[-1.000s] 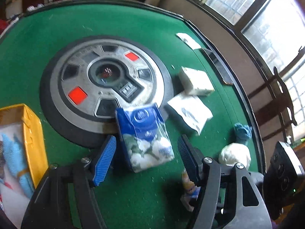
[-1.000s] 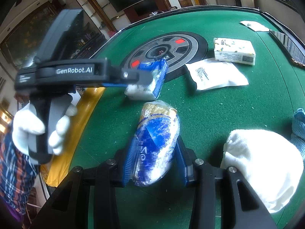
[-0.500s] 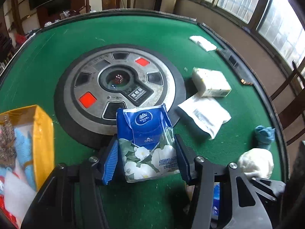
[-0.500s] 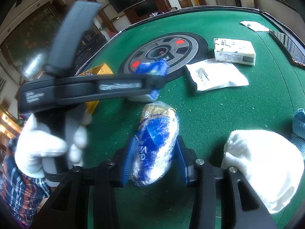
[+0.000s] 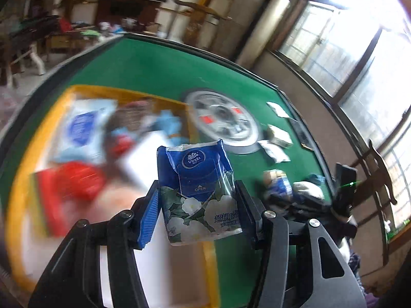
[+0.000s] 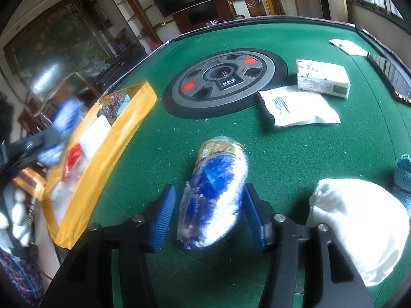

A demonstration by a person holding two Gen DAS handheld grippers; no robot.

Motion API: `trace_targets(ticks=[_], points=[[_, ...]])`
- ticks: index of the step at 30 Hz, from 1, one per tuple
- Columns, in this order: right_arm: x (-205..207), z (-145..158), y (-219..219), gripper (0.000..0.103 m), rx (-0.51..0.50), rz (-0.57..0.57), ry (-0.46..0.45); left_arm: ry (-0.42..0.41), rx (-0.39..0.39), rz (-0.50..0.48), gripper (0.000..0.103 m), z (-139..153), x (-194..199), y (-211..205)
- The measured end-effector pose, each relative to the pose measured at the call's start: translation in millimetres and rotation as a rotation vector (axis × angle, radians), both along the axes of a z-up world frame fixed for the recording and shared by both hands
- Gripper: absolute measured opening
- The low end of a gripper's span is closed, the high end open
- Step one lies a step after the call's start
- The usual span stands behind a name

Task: Organize soft objects
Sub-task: 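Place the Vinda pack in the tray with the left tool while the right tool drops its pack there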

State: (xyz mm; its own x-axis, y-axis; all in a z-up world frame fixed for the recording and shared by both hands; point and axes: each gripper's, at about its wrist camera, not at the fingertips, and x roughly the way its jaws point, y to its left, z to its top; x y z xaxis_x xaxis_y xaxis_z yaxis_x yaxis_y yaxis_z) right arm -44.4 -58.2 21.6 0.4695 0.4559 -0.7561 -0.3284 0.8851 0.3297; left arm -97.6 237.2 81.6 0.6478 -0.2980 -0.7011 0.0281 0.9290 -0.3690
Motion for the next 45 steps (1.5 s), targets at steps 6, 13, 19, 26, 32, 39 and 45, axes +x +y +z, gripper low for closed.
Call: trace_targets(ticks=[6,13,19,26,32,39,45], points=[[-4.9,4.8,23.1,0.054,-0.125,0.006,-0.044,0.094,0.034,0.156,0.053,-27.7,-49.3,70.9],[-1.5,3.4,26.1,0.038,-0.191,-0.005,-0.023,0.161,0.112,0.127,0.056,-53.9,-58.2,65.2],[-10.3,27.4,33.1,0.038,-0.183,-0.004,-0.066,0.135,0.153,0.156,0.058,-55.9,-54.5,63.6],[-29.0,62.9,80.0,0.038,-0.122,0.142,-0.108,0.016,0.049,0.250,0.061,-33.7,-83.3,90.3],[-48.9,59.4,167.8,0.038,-0.090,0.389,-0.058,-0.058,-0.049,0.344,0.065,-26.8,-108.8,117.8],[-60.9,18.1,250.5,0.038,-0.140,0.577,0.114,-0.065,-0.078,0.390,0.065,-33.0,-118.1,137.8],[-61.4,-4.3,275.3,0.048,-0.237,0.568,0.128,-0.074,-0.086,0.407,0.065,-32.4,-123.9,147.3]])
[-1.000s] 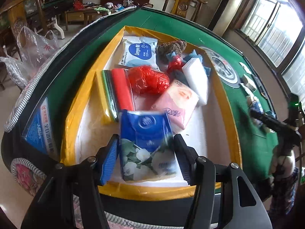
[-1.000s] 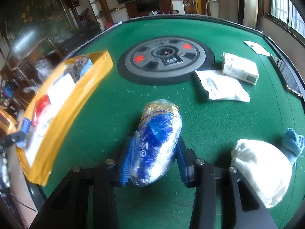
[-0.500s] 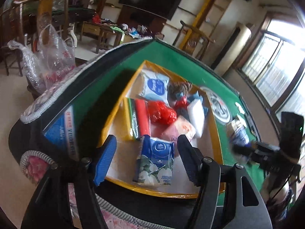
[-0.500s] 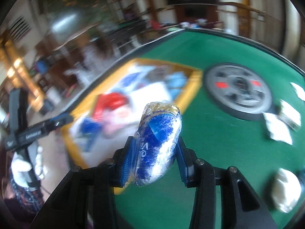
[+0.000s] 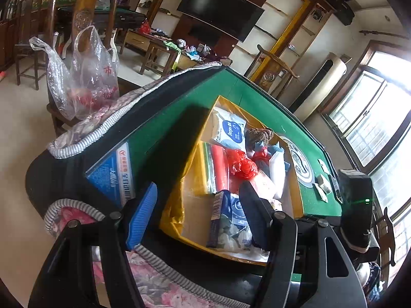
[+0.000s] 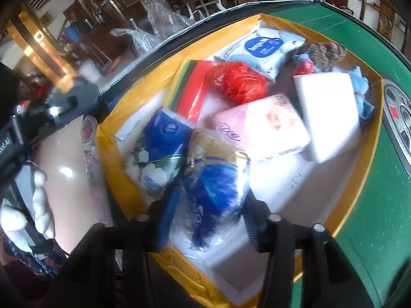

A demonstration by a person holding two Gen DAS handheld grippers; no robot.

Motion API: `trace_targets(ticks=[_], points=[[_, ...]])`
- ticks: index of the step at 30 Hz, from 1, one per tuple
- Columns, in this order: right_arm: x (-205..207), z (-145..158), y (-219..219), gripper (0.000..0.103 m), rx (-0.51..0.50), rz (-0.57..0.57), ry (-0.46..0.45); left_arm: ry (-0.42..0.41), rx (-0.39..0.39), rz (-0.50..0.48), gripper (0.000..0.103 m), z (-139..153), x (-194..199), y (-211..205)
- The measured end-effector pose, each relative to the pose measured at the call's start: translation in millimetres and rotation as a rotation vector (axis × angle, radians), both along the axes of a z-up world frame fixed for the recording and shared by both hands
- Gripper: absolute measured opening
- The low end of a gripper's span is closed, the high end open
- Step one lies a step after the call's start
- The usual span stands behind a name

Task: Organize soft objects
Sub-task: 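Place the Vinda pack in the tray with the left tool while the right tool drops its pack there, then grasp the printed white tissue pack with the right tool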

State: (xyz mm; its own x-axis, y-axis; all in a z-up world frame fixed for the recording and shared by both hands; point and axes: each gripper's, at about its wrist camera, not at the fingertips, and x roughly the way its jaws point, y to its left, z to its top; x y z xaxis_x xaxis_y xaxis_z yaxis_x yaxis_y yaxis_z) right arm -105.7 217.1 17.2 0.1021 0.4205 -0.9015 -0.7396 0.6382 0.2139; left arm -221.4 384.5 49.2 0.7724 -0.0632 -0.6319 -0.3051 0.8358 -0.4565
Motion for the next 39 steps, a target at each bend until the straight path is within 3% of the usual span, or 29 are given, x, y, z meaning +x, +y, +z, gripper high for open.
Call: trace_targets(ticks=[7,13,14,16,17,19,21,22,27,29,35,39], points=[[-13.2,37.4,-30.9,0.055,0.081,0.007,-0.127,-0.038,-0.010,0.000,0.067,5.0,-2.8,-4.7],[-3.6,96.5,-125.6,0.067,0.203,-0.211,-0.350,-0.120,0.052,-0.140,0.071,41.8,7.6,-47.8],[-2.2,107.4,-147.6,0.069,0.224,-0.269,-0.399,-0.167,0.070,-0.170,0.081,54.5,7.0,-58.9],[1.4,126.0,-186.9,0.093,0.261,-0.381,-0.500,-0.300,0.059,-0.239,0.096,77.8,3.5,-79.9],[2.3,133.4,-203.9,0.099,0.281,-0.432,-0.544,-0.362,0.017,-0.287,0.103,83.6,3.5,-87.4],[2.2,142.9,-248.9,0.102,0.335,-0.544,-0.621,-0.457,-0.132,-0.429,0.103,84.5,14.0,-106.7],[6.4,142.6,-288.1,0.102,0.315,-0.651,-0.619,-0.390,-0.191,-0.520,0.103,77.0,33.8,-131.1],[11.2,139.5,-306.0,0.102,0.306,-0.695,-0.593,-0.312,-0.185,-0.550,0.103,67.5,47.4,-152.7],[46.1,103.0,-393.2,0.102,0.336,-0.911,-0.364,-0.120,-0.133,-0.647,0.103,25.6,73.3,-229.2],[59.5,91.4,-415.2,0.102,0.336,-0.952,-0.318,-0.055,-0.115,-0.681,0.103,13.9,80.9,-250.4],[100.5,67.7,-426.5,0.102,0.235,-0.966,-0.233,0.046,0.048,-0.745,0.103,8.2,103.4,-304.4],[131.9,61.3,-408.8,0.102,0.175,-0.921,-0.187,0.110,0.085,-0.749,0.103,-6.6,125.6,-319.8]])
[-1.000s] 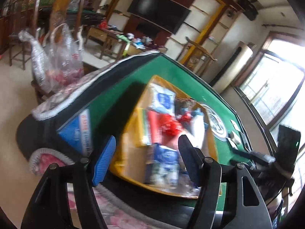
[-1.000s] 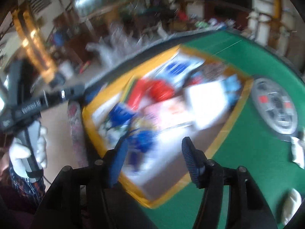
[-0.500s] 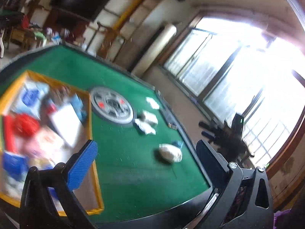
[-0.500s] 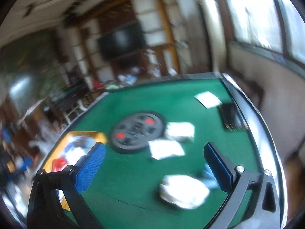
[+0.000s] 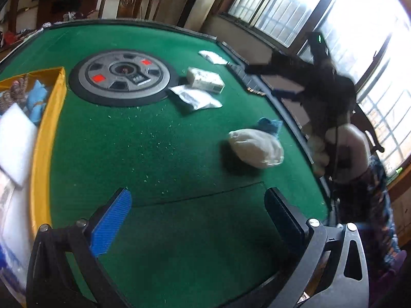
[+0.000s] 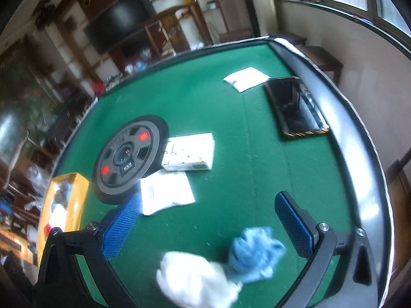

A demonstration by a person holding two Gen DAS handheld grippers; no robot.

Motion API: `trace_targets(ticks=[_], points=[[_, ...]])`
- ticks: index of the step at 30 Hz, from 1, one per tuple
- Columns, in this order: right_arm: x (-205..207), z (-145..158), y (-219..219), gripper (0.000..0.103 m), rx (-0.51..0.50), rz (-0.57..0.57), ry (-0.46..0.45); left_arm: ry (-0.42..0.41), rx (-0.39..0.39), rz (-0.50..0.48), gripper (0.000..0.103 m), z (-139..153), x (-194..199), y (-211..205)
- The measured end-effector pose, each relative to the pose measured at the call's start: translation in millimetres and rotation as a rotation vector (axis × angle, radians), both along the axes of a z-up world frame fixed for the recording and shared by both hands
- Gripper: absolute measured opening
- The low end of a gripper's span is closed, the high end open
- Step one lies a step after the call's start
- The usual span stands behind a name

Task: Organize soft objects
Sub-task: 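Grasp the printed white tissue pack with the right tool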

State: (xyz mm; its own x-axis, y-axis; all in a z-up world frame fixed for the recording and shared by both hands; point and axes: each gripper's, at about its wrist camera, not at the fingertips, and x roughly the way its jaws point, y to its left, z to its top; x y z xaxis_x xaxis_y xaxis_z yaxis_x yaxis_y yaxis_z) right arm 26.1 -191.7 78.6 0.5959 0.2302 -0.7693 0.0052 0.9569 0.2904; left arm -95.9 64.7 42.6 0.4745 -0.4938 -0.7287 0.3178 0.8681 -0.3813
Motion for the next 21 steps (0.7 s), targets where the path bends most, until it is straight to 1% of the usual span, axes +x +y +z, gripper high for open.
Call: trace_targets(ticks=[2,5,6,7,8,11,14,16,17,18,19,21], points=[[18.2,-0.3,12.6,0.102,-0.040,0.026,0.031,0.048,0.015,-0.008,0.103,-13.6,12.4,-8.8],[44.9,-3.9,33.6,0.102,-0.128,0.061,0.083,0.088,0.029,0.001,0.103,-30.0,25.1,-13.4],[54.4,-5.7,40.3,0.102,-0.158,0.069,0.101,0.068,0.031,0.006,0.103,-29.9,25.0,-13.3],[63.5,-8.3,45.8,0.102,-0.177,0.077,0.119,0.055,0.054,0.021,0.103,-30.0,24.6,-12.7],[72.9,-11.9,50.9,0.102,-0.191,0.086,0.138,0.056,0.059,0.026,0.103,-31.1,25.1,-11.5],[101.3,-24.4,61.0,0.102,-0.222,0.085,0.191,0.033,0.045,0.029,0.103,-31.6,23.1,-7.9],[123.9,-36.8,63.3,0.102,-0.196,0.066,0.241,0.002,0.044,0.033,0.103,-32.6,18.0,-7.5],[134.6,-44.4,65.4,0.100,-0.178,0.054,0.269,-0.003,0.042,0.031,0.103,-33.3,17.2,-7.8],[138.6,-47.8,67.6,0.099,-0.177,0.051,0.278,-0.003,0.032,0.031,0.103,-33.2,17.1,-6.4],[141.0,-51.3,70.2,0.087,-0.180,0.054,0.287,-0.004,0.019,0.032,0.103,-32.8,17.1,-4.8],[141.7,-54.4,72.8,0.069,-0.187,0.057,0.295,-0.005,0.002,0.034,0.103,-32.5,16.7,-2.3],[140.1,-59.6,76.4,0.067,-0.198,0.065,0.310,-0.005,-0.021,0.037,0.103,-32.6,17.3,0.4]])
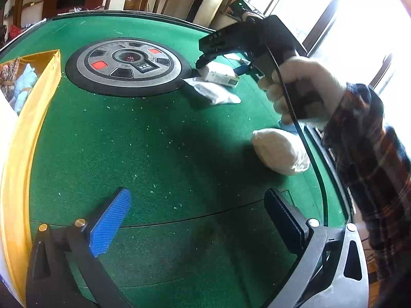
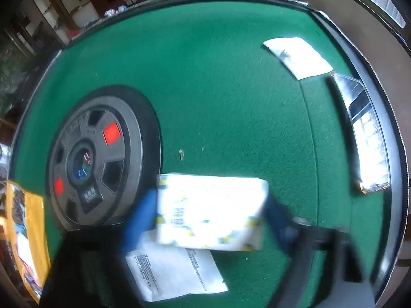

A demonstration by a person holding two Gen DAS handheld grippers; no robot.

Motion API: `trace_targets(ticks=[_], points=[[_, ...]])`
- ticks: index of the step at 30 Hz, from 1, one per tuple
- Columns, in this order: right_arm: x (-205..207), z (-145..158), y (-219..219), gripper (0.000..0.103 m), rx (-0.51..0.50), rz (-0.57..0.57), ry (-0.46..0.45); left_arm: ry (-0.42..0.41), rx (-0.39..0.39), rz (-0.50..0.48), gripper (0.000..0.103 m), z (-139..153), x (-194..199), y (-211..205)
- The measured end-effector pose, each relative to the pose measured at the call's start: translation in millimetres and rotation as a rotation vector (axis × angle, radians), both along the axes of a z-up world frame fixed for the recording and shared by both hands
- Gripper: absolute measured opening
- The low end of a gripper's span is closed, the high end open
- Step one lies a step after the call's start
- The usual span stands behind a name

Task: Organize soft objects
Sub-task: 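Grasp the printed white tissue pack with the right tool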

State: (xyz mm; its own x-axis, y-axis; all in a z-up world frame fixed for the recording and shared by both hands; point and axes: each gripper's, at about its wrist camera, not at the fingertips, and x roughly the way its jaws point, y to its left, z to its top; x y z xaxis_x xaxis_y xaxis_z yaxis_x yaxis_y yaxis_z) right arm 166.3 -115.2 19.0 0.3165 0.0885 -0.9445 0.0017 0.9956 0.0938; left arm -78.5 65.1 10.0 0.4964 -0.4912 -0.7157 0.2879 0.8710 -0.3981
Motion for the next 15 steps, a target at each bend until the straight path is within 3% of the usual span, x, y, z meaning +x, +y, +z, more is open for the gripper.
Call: trace_targets(ticks=[7,15], points=[[-37.3,21.1,-0.9,0.067,0.058,0.057,-0.065,-0.002,-0.032,0.000,0.103,-0.7,0.8,3.4],[-170.0,60.9,-10.9,0.067,0.232,0.188,-0.171,-0.003,-0.044,-0.015,0.103,-1.9,1.0,3.8]])
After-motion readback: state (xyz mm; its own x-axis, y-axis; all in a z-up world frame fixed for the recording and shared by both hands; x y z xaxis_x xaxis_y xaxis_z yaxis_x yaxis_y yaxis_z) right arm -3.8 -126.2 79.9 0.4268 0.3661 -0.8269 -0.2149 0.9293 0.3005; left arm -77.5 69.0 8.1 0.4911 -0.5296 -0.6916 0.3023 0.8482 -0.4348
